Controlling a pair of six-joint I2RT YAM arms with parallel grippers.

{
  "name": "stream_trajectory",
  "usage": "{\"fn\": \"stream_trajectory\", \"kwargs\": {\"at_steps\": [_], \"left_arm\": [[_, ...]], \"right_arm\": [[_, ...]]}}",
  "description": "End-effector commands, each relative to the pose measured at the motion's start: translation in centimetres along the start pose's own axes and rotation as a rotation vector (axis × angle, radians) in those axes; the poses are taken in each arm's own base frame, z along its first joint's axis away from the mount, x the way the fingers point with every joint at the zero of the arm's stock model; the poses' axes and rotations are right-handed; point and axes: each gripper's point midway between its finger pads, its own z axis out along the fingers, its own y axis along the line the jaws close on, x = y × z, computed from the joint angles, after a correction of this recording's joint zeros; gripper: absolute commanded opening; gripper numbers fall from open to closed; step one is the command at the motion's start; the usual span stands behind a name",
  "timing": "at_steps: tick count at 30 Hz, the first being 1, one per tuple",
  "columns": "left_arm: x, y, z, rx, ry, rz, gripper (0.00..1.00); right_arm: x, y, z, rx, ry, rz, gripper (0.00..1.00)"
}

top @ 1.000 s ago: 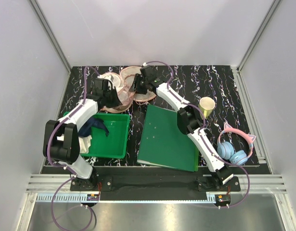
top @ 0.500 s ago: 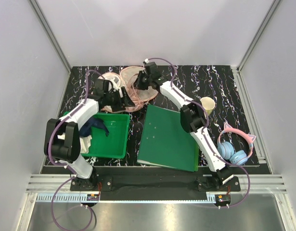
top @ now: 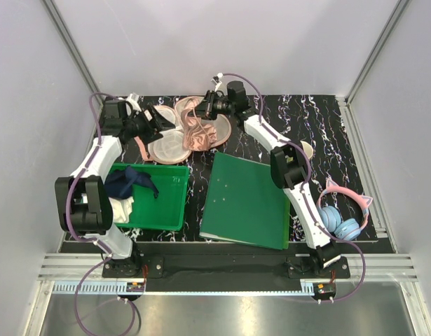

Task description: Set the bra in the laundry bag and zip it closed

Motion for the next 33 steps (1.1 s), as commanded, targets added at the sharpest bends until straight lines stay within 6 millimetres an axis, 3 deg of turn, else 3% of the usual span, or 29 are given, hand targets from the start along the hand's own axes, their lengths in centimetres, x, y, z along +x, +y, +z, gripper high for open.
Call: {"fn": "stream_trajectory", "kwargs": {"at_steps": [1, 5, 11, 18, 19, 20, 26, 30, 32, 33], "left_arm": [[-3.6, -5.6, -1.4, 0.214, -0.094, 0.064, 0.81], [-4.8, -8.1, -1.5, 0.357, -0.13, 0.044, 0.82], [-4.5, -9.3, -1.3, 0.486, -0.103, -0.119, 0.87], [-4.4, -9.9, -1.6, 0.465, -0.168, -0.359, 0.92], [-5.2, -11.0, -2.4, 0.527, -0.193, -0.406, 0.92], [-4.1, -11.3, -1.8, 0.539, -0.174, -0.442, 0.93], [-4.2, -14.6, -1.8, 0.646, -0.18, -0.495, 0.92], [-4.2, -15.4, -2.1, 0.682, -0.181, -0.485, 0.85], [-4.3, -15.6, -2.2, 0.685, -0.179, -0.475, 0.72], [-4.2, -15.5, -2.2, 0.684, -0.177, -0.474, 0.6]], "right_arm": [[-2.7, 11.2, -3.3, -0.276, 0.016, -0.1, 0.15], [-3.7, 13.7, -4.6, -0.347, 0.002, -0.099, 0.1], [-4.0, 16.8, -6.2, -0.402, -0.013, -0.096, 0.09], [-4.2, 18.7, -7.3, -0.448, -0.054, -0.076, 0.08], [-4.1, 18.9, -7.4, -0.455, -0.053, -0.064, 0.08], [-4.1, 19.2, -7.5, -0.461, -0.051, -0.069, 0.08], [-2.8, 20.1, -7.5, -0.467, -0.027, -0.055, 0.06], [-1.2, 19.3, -7.6, -0.45, -0.004, -0.02, 0.06], [-1.0, 20.0, -8.0, -0.459, -0.003, -0.027, 0.06], [-0.5, 19.7, -8.0, -0.452, 0.009, -0.024, 0.06]]}}
